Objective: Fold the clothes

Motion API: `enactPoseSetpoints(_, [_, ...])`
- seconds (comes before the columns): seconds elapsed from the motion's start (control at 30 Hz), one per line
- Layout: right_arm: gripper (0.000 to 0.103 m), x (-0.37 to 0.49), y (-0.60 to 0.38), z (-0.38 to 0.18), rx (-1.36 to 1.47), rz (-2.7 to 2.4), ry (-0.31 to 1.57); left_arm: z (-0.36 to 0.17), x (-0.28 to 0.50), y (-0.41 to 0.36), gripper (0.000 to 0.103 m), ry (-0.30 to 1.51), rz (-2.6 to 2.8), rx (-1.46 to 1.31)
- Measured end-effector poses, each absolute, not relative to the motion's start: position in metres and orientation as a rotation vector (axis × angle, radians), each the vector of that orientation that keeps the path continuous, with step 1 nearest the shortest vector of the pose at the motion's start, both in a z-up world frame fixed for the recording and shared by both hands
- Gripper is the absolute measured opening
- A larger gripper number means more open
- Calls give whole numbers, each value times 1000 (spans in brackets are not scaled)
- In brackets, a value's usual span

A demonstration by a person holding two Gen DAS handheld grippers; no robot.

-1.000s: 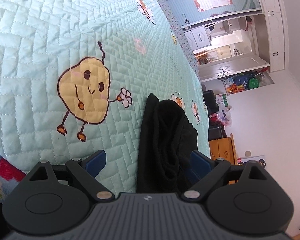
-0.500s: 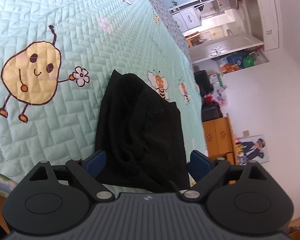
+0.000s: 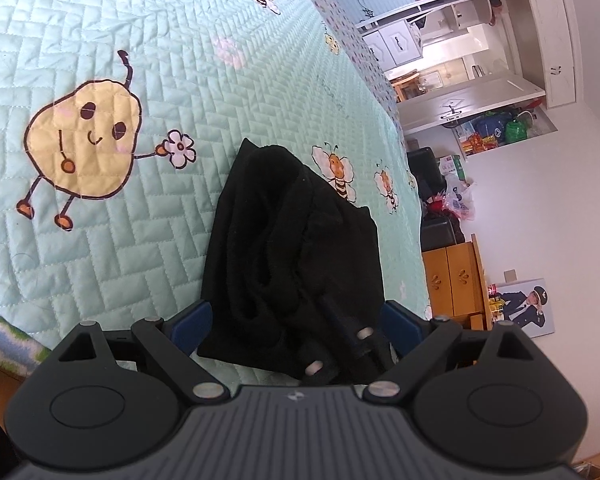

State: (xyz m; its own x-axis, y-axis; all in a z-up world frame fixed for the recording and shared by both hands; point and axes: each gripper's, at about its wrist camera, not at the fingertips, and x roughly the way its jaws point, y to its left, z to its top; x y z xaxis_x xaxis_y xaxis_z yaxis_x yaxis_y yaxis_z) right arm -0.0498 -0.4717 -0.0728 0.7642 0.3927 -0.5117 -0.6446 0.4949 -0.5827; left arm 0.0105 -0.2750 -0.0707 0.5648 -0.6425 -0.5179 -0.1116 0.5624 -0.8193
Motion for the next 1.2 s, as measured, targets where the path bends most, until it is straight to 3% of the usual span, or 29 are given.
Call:
enactPoseSetpoints(0.3, [4,-70,-488,-40,-702,644,272,-65,6,-262,94,886,-369,-984])
enactPoseSetpoints(0.7, [4,-69,-487,-68,-750,710,313,-33,28,-301,94,823,-580,-996])
enactPoseSetpoints(0.9, [4,-75,-488,-73,-745,697,299,-78,46,-326,93,952,-488,-923])
enactPoseSetpoints(0.97, [9,-78,-496,-73,-713,693,307,-88,44,-324,91,941,-497,-918])
enactPoseSetpoints(1.03, [25,-80,-507,-72,-661,684,320,-91,43,-322,91,929,-506,-921])
enactPoseSetpoints(1.1, [32,-83,-518,-72,-608,675,332,-91,46,-324,91,930,-517,-894])
enactPoseSetpoints(1.2, [32,-73,-557,-57,-347,638,409,-95,49,-324,91,926,-532,-885])
